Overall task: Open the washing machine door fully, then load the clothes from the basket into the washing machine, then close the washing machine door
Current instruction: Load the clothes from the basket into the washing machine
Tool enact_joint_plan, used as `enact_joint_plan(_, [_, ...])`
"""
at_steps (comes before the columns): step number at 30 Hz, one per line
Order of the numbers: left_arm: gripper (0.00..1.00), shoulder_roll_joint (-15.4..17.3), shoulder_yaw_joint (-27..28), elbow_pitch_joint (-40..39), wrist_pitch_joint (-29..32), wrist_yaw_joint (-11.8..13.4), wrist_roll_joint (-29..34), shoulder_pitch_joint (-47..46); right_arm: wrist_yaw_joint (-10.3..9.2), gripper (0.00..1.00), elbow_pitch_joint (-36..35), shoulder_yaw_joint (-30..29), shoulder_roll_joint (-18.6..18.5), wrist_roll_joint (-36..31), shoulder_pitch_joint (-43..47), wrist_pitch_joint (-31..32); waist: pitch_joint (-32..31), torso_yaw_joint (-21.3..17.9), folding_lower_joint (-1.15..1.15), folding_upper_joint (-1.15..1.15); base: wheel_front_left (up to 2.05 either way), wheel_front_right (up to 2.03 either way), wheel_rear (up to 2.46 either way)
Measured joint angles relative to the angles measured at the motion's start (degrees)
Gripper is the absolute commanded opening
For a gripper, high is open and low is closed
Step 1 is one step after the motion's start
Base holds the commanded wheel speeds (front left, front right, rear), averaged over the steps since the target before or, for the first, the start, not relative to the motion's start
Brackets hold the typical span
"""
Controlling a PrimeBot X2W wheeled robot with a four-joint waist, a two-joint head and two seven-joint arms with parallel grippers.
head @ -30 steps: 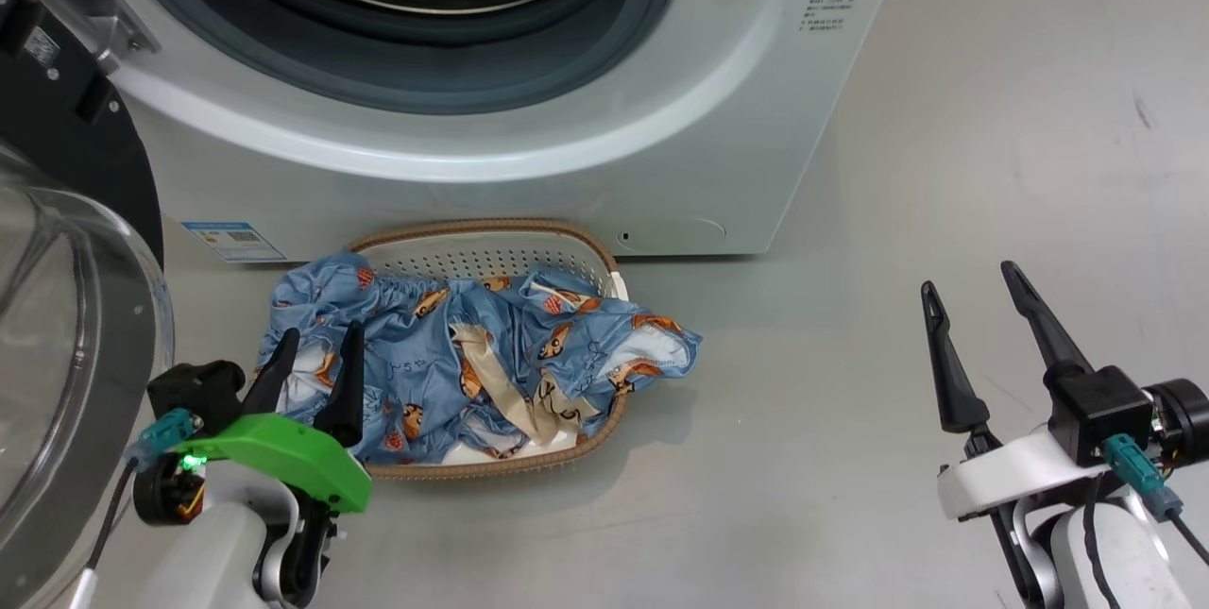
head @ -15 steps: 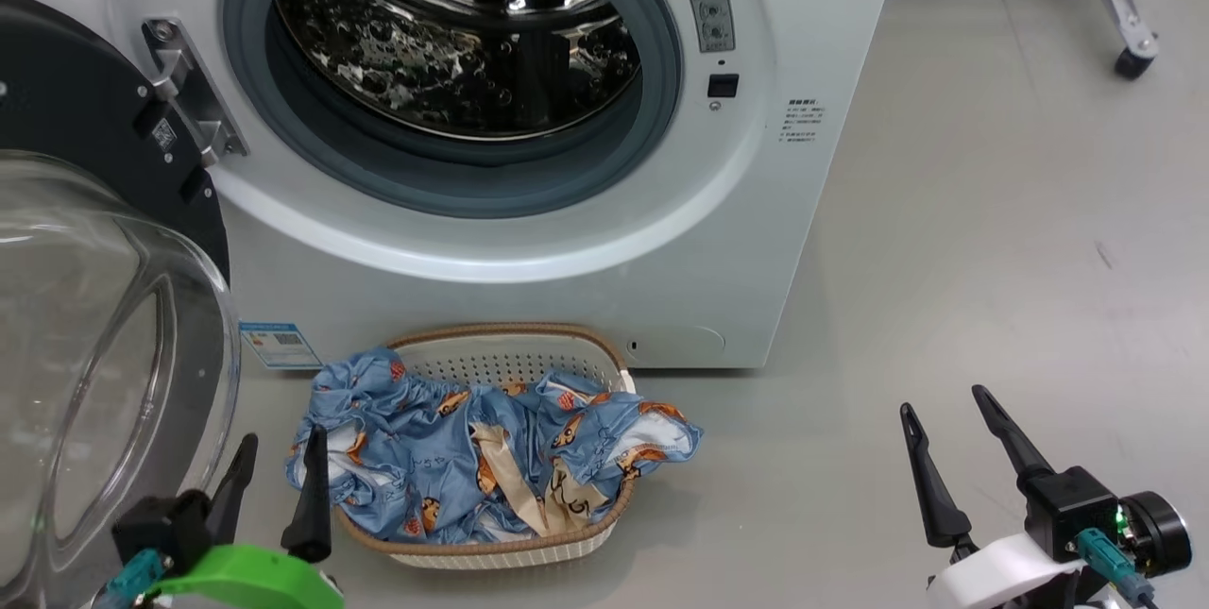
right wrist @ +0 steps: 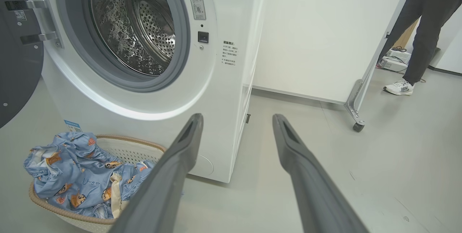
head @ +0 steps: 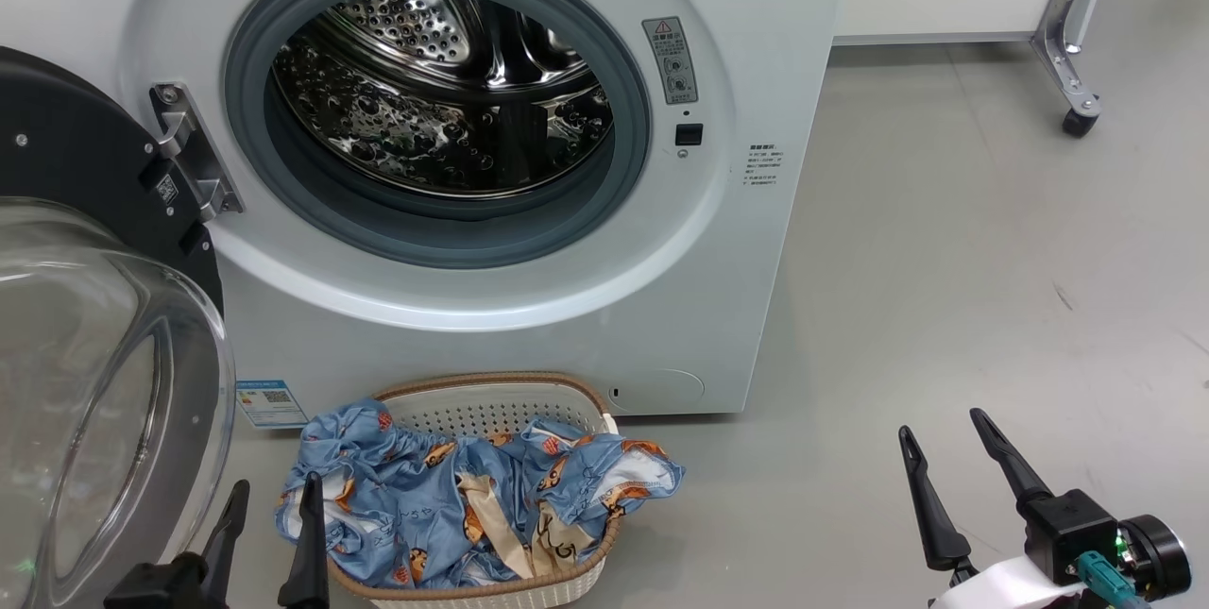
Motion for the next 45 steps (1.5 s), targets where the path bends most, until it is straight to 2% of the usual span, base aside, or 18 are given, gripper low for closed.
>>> enact_joint_plan(5, [1.0,-1.4,1.3,-1.9,0.0,-0.5,1.2,2.0,0.35,1.0,-0.2,0.0,0.0,0.0,0.3,0.0,-0.2,-0.7,0.0,0.0,0.0,0.0,0.0])
enact_joint_plan(16, [1.0,-1.8,3.2,-3.9,0.0,-1.0,2.2,3.6,0.51,1.0,-1.0,0.8,0.0,-0.1,0.3,0.0,1.3,-2.4,0.0,0.0,0.0,0.0,0.0])
enact_joint_plan(29, [1.0,-1.5,-0.7,-2.9,0.1,-1.5,2.5,3.8,0.93,1.0,-2.3,1.4,0.9,-0.1,-0.7,0.0,6.4,-5.9,0.0,0.0,0.0,0.0,0.0])
enact_joint_plan(34, [1.0,-0.9,-2.4,-2.4,1.9,-1.5,2.0,3.4,0.93,1.0,-3.0,1.5,1.1,-0.2,-2.7,0.0,8.6,-7.2,0.0,0.0,0.0,0.0,0.0])
enact_joint_plan(41, [1.0,-0.6,-4.1,-0.8,6.0,-1.5,-2.2,-1.4,0.93,1.0,-4.0,1.5,1.4,-0.2,-5.1,0.0,13.0,-9.5,0.0,0.0,0.0,0.0,0.0])
enact_joint_plan(45, [1.0,0.7,-5.1,0.5,8.6,-1.5,-5.0,-5.1,0.93,1.0,-4.6,1.7,1.9,-0.2,-6.9,0.0,16.6,-11.0,0.0,0.0,0.0,0.0,0.0])
